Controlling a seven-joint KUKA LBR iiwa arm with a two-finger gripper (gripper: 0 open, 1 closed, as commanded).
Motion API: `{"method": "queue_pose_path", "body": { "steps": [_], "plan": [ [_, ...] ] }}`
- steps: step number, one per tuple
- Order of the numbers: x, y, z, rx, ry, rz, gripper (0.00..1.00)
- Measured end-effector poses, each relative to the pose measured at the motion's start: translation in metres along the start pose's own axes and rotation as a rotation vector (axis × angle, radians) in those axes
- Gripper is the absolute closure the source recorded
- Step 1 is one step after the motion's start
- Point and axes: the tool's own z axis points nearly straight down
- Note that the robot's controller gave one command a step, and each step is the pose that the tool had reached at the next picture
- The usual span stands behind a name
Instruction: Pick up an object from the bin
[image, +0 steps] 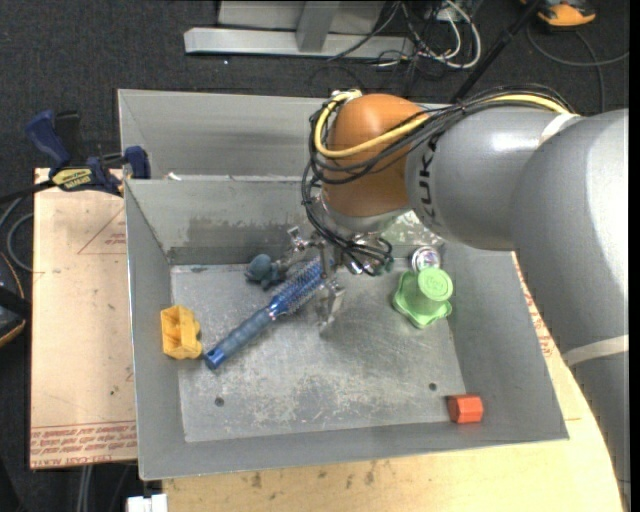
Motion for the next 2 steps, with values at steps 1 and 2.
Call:
{"method": "queue_pose_path", "body": {
  "steps": [1, 2],
  "plan": [
    [0.001, -0.003, -0.001, 0.002, 0.0, 0.004, 1.0],
    [0.013, -0.005, -0.141, 0.007, -0.008, 0.017, 1.0]
  ]
}}
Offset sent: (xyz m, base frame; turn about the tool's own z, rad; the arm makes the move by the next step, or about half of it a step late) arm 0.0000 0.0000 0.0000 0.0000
